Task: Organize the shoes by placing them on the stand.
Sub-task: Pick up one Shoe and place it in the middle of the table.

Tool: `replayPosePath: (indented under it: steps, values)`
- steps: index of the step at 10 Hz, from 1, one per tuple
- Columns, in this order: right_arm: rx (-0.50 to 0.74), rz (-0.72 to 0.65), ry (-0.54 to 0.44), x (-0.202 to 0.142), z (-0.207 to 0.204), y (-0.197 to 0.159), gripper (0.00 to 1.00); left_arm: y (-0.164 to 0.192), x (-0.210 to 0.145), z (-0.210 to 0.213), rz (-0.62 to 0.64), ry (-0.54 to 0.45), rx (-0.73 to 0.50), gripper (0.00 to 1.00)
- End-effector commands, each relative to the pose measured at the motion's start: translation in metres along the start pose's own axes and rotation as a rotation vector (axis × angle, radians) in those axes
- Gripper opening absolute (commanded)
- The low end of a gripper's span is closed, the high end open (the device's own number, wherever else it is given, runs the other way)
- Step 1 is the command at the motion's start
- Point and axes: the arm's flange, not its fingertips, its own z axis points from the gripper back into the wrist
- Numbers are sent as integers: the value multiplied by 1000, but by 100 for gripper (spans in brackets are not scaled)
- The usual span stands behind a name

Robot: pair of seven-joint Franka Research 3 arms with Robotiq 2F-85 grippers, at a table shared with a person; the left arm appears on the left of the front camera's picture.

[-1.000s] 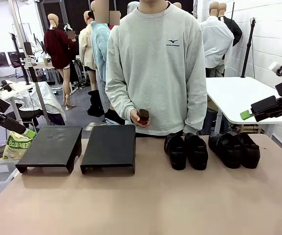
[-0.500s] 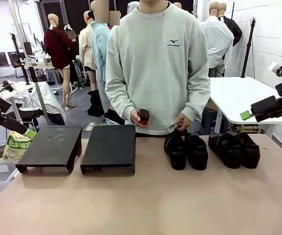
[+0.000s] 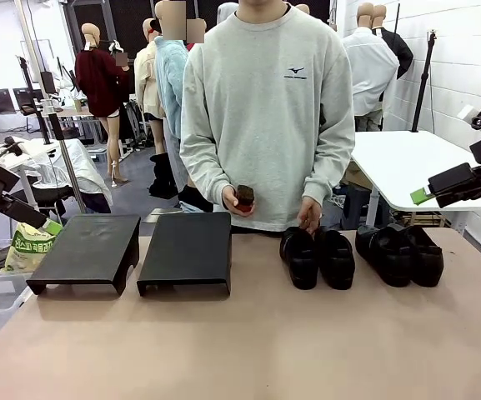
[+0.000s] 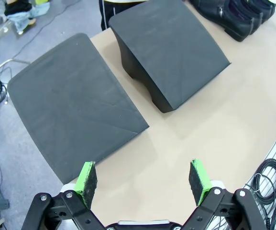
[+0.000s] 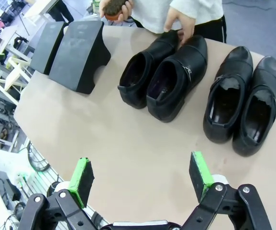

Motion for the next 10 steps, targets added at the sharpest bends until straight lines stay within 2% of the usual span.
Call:
replayPosePath:
  steps: [1, 10]
  values:
    - [26, 6, -8, 0, -3, -3, 100, 3, -3, 1, -10, -7, -12, 100]
    - [26, 6, -8, 0, -3, -3, 100, 3, -3, 1, -10, -7, -12, 100]
